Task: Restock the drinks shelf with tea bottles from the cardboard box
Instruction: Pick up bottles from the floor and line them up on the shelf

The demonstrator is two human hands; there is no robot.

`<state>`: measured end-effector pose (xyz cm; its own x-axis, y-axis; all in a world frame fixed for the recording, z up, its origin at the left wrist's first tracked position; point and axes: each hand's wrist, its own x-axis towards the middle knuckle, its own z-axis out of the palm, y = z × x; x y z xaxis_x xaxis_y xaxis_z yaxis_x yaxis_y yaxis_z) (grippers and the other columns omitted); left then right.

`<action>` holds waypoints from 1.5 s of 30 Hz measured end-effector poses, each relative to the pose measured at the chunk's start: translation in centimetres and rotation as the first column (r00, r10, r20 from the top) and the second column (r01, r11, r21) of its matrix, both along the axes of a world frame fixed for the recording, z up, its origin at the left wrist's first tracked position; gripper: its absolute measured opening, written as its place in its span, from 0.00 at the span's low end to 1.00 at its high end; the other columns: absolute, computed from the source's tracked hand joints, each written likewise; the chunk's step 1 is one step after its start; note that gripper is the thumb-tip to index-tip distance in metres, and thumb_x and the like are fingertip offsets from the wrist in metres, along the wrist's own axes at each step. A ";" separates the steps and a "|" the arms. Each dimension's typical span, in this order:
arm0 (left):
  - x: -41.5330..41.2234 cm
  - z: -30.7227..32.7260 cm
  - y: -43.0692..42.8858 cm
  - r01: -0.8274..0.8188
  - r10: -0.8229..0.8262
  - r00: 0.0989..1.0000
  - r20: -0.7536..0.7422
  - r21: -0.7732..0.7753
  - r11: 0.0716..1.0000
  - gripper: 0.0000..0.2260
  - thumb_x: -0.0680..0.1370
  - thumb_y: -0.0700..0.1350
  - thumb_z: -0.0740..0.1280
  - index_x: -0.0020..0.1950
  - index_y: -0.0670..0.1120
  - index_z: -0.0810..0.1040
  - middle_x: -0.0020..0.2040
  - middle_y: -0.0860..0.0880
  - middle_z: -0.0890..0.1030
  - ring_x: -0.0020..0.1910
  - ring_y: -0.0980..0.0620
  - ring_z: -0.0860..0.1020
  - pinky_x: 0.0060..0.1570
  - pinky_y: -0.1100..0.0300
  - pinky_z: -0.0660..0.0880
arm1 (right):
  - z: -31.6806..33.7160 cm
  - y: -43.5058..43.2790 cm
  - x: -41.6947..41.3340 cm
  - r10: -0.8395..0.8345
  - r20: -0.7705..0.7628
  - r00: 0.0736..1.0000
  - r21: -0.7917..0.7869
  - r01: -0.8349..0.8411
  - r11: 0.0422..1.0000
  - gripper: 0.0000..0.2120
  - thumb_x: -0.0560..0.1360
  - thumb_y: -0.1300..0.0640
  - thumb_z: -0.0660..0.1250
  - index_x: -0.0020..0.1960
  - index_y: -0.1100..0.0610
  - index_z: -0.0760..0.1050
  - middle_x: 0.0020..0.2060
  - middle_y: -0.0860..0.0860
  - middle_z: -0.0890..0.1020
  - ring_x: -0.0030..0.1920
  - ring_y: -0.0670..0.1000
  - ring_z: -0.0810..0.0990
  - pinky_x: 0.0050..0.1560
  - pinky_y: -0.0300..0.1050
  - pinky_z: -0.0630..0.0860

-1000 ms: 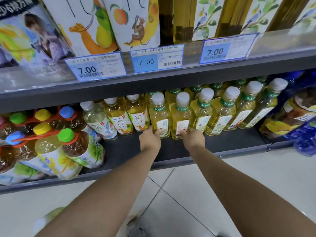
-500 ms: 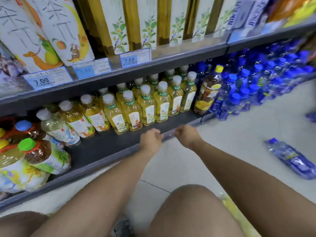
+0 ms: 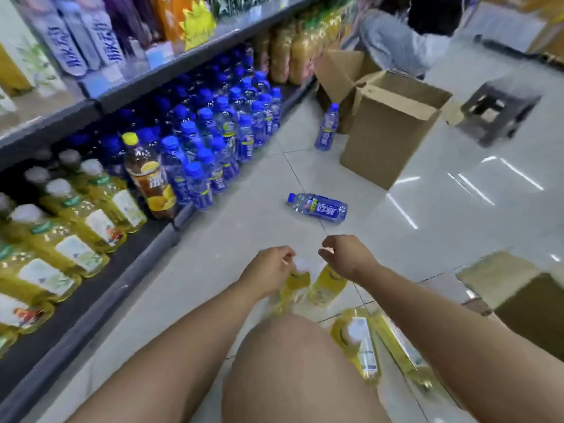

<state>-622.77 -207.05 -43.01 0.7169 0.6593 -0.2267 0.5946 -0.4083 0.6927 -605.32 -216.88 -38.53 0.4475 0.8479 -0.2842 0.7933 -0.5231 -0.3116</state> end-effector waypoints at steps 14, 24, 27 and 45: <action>6.9 -6.5 0.6 0.234 -0.152 0.915 -0.373 0.186 0.954 0.19 0.77 0.51 0.68 0.67 0.47 0.72 0.60 0.44 0.73 0.60 0.42 0.75 0.53 0.51 0.76 | -7.3 0.2 7.3 0.040 -0.144 0.989 -0.227 -0.072 0.971 0.21 0.76 0.45 0.68 0.66 0.52 0.74 0.58 0.55 0.80 0.55 0.56 0.79 0.57 0.46 0.74; 3.1 -6.2 5.1 -0.287 0.283 0.942 -0.179 0.003 0.958 0.21 0.75 0.53 0.74 0.60 0.42 0.74 0.54 0.41 0.80 0.53 0.39 0.79 0.49 0.53 0.78 | -8.4 3.9 5.2 0.043 -0.023 0.999 -0.280 -0.047 0.959 0.18 0.74 0.49 0.70 0.58 0.59 0.75 0.54 0.58 0.77 0.52 0.58 0.77 0.47 0.46 0.75; 0.4 -4.4 6.2 -0.317 0.316 0.935 -0.163 0.020 0.948 0.20 0.76 0.51 0.73 0.61 0.42 0.73 0.55 0.41 0.79 0.54 0.40 0.79 0.52 0.51 0.78 | -6.4 6.6 2.8 0.109 -0.022 0.994 -0.236 -0.111 0.965 0.17 0.74 0.50 0.69 0.57 0.59 0.74 0.53 0.58 0.77 0.52 0.58 0.77 0.44 0.45 0.73; -23.6 7.5 13.2 -0.657 0.658 0.744 0.116 0.310 0.688 0.16 0.79 0.45 0.70 0.64 0.42 0.73 0.53 0.41 0.80 0.51 0.40 0.79 0.47 0.52 0.76 | 5.5 21.3 -20.4 0.608 0.178 0.774 0.252 -0.633 0.732 0.17 0.77 0.56 0.67 0.65 0.55 0.71 0.60 0.55 0.76 0.57 0.61 0.76 0.54 0.52 0.74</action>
